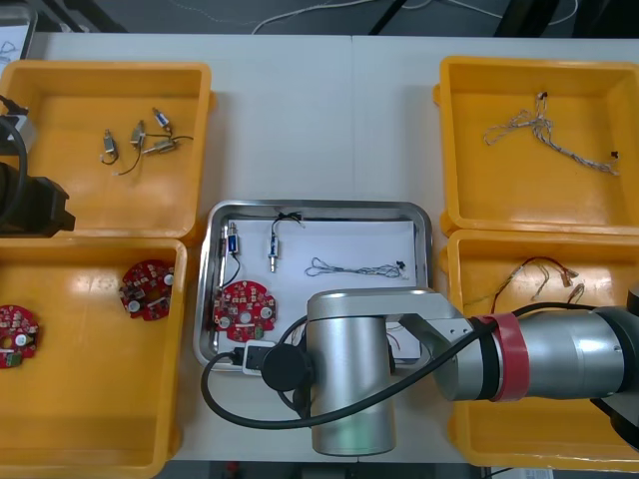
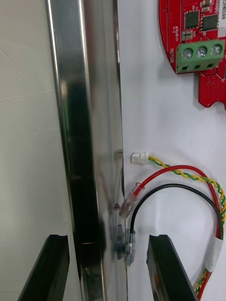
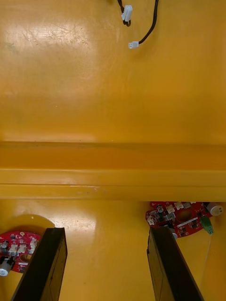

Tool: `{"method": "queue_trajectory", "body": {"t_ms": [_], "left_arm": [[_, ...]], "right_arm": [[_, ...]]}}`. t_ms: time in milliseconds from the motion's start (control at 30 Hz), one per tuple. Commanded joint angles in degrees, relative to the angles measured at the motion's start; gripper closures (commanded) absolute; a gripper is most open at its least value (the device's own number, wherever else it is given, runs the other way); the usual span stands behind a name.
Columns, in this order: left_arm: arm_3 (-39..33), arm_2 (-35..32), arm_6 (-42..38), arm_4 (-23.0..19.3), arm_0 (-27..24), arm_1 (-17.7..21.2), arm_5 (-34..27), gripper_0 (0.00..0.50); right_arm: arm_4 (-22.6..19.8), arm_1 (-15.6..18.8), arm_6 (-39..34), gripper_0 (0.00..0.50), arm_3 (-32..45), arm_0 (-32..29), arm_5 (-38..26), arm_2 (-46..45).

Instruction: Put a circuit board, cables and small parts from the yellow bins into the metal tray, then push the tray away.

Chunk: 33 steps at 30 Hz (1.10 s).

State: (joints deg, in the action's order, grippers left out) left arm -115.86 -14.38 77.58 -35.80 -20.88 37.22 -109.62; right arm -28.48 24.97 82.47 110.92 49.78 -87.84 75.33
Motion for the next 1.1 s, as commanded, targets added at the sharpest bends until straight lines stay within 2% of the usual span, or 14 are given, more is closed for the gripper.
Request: {"method": "queue_trajectory", "body": {"t_ms": [33,67,100,133,167,233,500,700,1100], "left_arm": [[-2.1,-1.7,-5.2,-0.1,0.9,-0.7,-0.4,0.0],[-2.1,-1.7,-5.2,-0.1,0.9,-0.7,-0.4,0.0],[-2.1,-1.7,-5.2,-0.1,0.9,-0.7,-0.4,0.0],[-2.1,-1.7,-5.2,-0.1,0.9,-0.7,-0.4,0.0],[-2.1,-1.7,-5.2,-0.1,0.9,-0.7,-0.4,0.0],[-2.1,-1.7,-5.2,-0.1,0.9,-0.7,-0.4,0.0],[-2.1,-1.7,-5.2,-0.1,0.9,-0.7,-0.4,0.0],[-2.1,-1.7,-5.2,-0.1,0.9,-0.7,-0.4,0.0],[-2.1,-1.7,-5.2,-0.1,0.9,-0.7,-0.4,0.0]], "right_arm": [[0.4,-1.4,0.7,0.201,2.7,1.7,0.5,1.0],[0.4,-1.4,0.7,0.317,2.8,1.7,0.5,1.0],[0.5,-1.4,0.7,0.34,2.8,1.7,0.5,1.0],[0.5,-1.4,0.6,0.427,2.8,1.7,0.5,1.0],[0.5,-1.4,0.6,0.473,2.8,1.7,0.5,1.0],[0.5,-1.4,0.8,0.5,2.8,1.7,0.5,1.0],[1.8,-1.1,0.6,0.5,2.8,2.6,0.5,1.0],[3.0,0.7,0.7,0.5,2.8,4.4,0.9,1.0],[3.5,2.1,1.1,0.5,1.6,9.9,1.2,1.0]]}}
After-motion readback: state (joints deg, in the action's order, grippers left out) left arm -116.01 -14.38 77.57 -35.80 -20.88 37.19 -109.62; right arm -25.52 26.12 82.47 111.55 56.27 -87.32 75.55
